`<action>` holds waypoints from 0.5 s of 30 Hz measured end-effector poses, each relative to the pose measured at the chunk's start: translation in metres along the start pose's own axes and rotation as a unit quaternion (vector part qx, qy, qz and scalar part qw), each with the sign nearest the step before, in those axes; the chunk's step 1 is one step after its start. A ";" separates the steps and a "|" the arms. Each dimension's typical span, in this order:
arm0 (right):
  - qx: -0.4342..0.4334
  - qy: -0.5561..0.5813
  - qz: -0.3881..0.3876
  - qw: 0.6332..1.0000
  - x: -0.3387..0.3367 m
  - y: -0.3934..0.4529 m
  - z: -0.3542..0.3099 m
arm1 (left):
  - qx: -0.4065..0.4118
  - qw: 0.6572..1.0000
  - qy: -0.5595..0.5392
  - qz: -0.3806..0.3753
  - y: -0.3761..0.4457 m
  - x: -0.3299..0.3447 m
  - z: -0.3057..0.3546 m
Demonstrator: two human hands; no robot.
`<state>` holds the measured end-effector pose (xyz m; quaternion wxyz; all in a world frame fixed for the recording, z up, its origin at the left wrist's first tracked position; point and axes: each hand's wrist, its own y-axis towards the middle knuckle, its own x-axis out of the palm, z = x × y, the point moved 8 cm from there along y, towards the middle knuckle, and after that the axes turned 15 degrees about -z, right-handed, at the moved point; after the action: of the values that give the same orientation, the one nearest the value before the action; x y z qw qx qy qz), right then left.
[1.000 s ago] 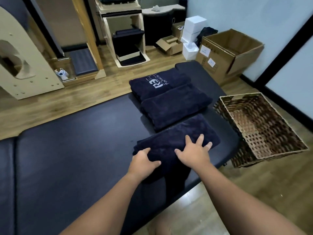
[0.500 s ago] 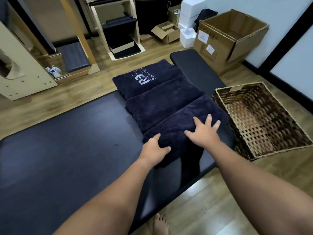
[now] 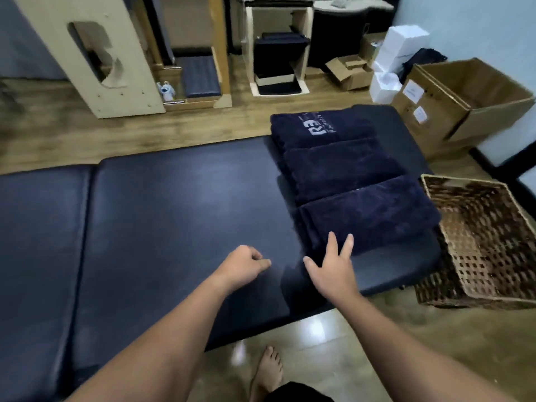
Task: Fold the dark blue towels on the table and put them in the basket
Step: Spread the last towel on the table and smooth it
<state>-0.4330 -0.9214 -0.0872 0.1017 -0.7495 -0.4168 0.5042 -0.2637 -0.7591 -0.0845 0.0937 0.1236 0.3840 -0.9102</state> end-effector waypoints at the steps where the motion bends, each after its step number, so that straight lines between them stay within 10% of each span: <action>1: -0.010 -0.020 -0.006 1.000 0.013 -0.007 -0.013 | -0.013 1.000 -0.016 0.019 -0.020 -0.008 -0.025; 15: -0.208 -0.245 -0.323 0.890 0.285 -0.164 -0.187 | -0.150 0.891 -0.339 0.261 -0.324 0.023 -0.336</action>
<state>-0.3207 -0.5605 -0.0959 -0.0049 -0.4302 -0.7427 0.5131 -0.3207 -0.2954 -0.0988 0.4698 -0.1122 0.4149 -0.7710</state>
